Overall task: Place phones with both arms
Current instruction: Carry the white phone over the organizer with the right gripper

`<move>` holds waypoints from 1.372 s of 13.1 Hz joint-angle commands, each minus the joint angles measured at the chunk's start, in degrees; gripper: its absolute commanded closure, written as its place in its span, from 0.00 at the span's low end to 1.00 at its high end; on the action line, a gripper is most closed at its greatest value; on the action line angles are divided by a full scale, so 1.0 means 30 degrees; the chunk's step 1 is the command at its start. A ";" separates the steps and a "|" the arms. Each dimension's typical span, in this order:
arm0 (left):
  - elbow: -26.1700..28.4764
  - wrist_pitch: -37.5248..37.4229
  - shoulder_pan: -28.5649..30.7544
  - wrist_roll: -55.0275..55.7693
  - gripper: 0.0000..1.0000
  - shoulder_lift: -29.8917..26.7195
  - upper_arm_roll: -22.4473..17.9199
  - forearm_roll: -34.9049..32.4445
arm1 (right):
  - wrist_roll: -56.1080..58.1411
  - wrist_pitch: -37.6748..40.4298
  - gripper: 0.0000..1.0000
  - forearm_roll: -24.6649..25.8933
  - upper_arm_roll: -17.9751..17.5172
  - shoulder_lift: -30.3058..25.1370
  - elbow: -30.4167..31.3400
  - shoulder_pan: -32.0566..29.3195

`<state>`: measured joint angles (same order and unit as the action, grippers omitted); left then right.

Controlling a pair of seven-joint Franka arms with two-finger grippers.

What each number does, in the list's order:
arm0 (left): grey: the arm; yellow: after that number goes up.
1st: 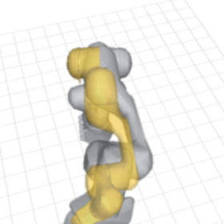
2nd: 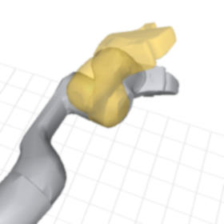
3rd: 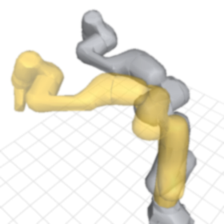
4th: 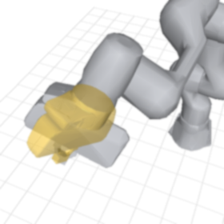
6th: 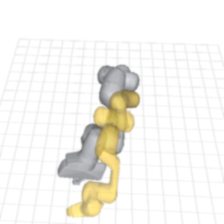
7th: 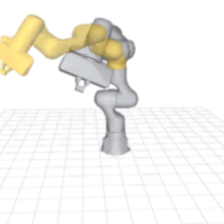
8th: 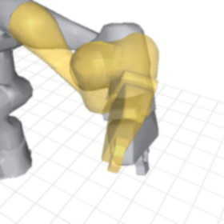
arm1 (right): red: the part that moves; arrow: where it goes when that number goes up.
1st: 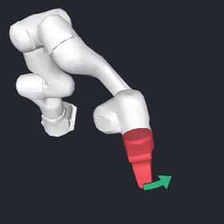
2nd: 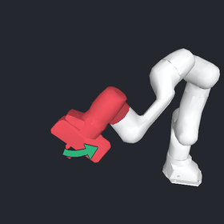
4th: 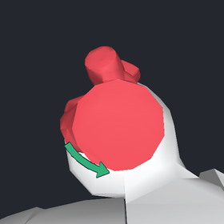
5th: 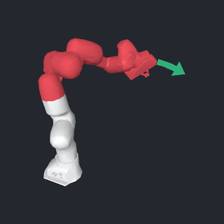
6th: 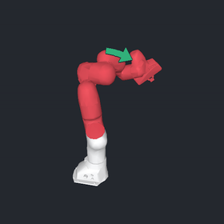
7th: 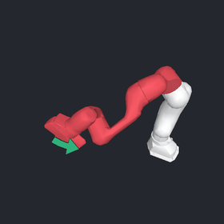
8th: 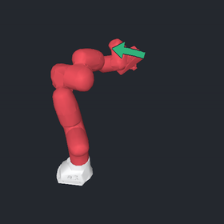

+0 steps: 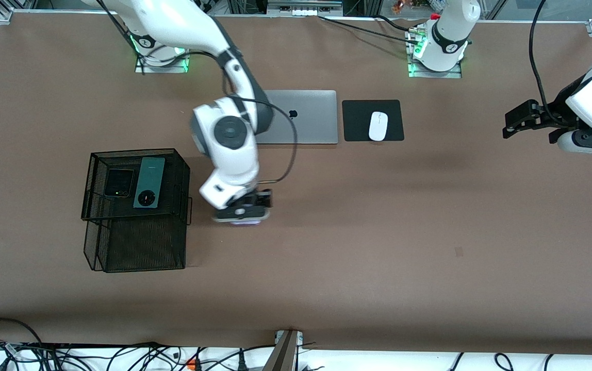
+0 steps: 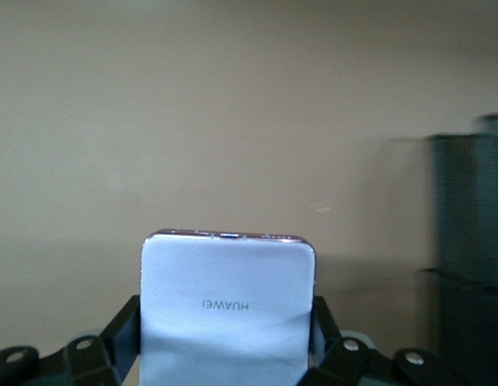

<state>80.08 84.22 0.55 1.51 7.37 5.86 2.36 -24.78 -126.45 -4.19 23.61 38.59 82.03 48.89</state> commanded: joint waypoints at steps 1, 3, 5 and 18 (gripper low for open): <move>0.0697 0.0315 -0.0650 0.0113 0.00 -0.0407 -0.0223 -0.0524 | 0.3059 0.1597 1.00 -0.0387 0.2171 -0.0879 0.0227 -0.0209; 0.0728 0.0315 -0.0389 0.0026 0.00 -0.0407 -0.0194 -0.0495 | 0.6107 0.2624 1.00 -0.1818 0.2619 -0.1202 -0.0153 -0.1755; 0.0582 0.0170 -0.0155 -0.0091 0.00 -0.0465 -0.0224 -0.0495 | 0.8775 0.3096 1.00 -0.2818 0.2533 -0.1202 -0.0273 -0.3688; 0.0289 0.1252 0.0607 -0.0620 0.00 -0.0466 -0.0311 -0.1491 | 1.3444 -0.0214 1.00 -0.6630 0.2298 0.2431 0.0429 -0.6422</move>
<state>80.72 86.75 1.33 1.00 6.72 4.88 -1.31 12.99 -127.09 -22.67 31.09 46.66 82.60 30.22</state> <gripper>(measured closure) 0.000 0.159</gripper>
